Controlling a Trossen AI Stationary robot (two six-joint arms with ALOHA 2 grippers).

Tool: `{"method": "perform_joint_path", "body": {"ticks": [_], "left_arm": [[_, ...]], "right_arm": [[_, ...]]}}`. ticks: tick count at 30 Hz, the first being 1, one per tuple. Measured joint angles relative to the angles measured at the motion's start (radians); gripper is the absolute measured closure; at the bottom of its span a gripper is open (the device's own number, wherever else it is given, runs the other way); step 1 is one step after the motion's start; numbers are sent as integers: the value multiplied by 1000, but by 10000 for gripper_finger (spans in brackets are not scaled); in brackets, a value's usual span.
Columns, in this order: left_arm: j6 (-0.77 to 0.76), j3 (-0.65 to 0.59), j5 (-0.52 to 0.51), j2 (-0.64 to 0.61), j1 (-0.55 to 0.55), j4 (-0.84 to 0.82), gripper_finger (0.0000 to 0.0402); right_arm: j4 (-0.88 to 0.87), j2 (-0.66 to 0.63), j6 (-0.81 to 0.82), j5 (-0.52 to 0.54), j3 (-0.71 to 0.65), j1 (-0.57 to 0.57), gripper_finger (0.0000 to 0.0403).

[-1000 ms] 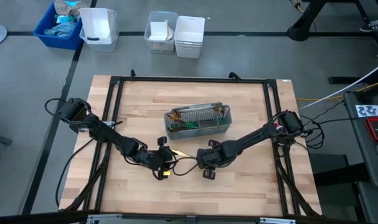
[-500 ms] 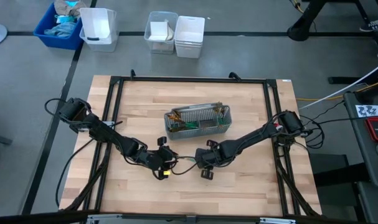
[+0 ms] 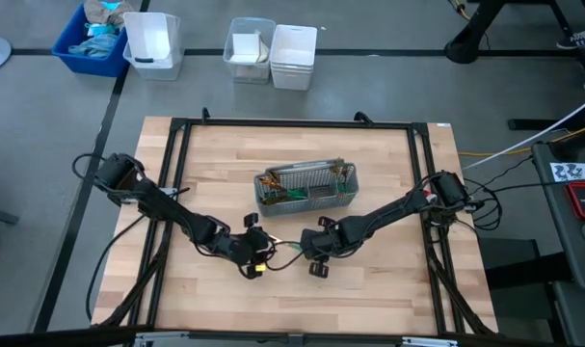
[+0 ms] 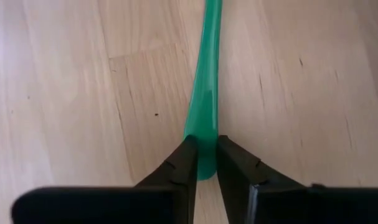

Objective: Sort silverware
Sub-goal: Put the green knife in the gray silverware basket

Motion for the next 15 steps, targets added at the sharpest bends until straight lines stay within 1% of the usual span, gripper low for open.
{"method": "perform_joint_path", "body": {"ticks": [2, 4, 7, 10, 13, 15], "left_arm": [[9, 0, 0, 45, 0, 32, 260], [51, 0, 0, 98, 2, 78, 260], [125, 0, 0, 174, 20, 167, 260], [148, 0, 1, 232, 49, 242, 260], [145, 1, 50, 269, 80, 259, 260], [141, 2, 116, 282, 97, 267, 260]], "right_arm": [[-9, 0, -3, -1, 12, 0, 346], [-10, 2, -4, -11, 27, 0, 346], [-13, 5, -5, -43, 44, 0, 346], [-15, 6, -4, -73, 52, 0, 346], [-15, 6, -4, -98, 54, 0, 346], [-14, 6, -4, -107, 54, 0, 346]]}}
